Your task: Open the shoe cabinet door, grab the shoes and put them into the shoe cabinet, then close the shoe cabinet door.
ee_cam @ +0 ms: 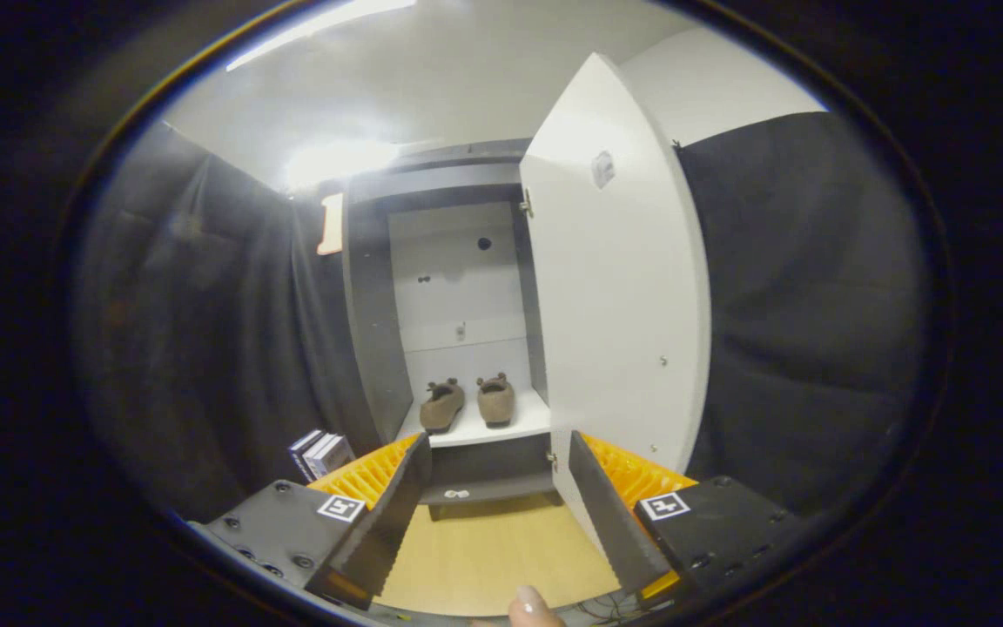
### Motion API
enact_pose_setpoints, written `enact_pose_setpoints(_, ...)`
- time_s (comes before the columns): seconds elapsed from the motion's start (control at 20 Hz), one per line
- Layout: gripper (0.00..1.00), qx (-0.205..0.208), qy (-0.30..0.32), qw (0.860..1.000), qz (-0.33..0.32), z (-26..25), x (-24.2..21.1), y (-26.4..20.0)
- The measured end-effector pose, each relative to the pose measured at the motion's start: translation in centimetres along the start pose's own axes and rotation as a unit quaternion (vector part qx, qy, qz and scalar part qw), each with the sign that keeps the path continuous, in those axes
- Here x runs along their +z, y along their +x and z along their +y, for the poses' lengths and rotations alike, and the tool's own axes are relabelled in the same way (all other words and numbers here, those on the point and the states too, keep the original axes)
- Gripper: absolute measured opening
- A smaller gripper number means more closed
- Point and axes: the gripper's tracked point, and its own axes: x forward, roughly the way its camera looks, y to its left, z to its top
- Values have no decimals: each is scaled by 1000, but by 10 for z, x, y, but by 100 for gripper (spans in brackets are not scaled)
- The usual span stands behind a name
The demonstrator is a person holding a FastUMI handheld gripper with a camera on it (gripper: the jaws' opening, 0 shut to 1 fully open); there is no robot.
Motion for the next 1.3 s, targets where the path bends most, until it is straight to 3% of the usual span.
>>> enact_pose_setpoints(0.4,98,8,-27,999,-30,-117,31,-8)
enact_pose_setpoints(0.7,98,44,-36,998,-27,-178,39,32)
enact_pose_setpoints(1.3,96,138,-12,990,18,-177,15,117)
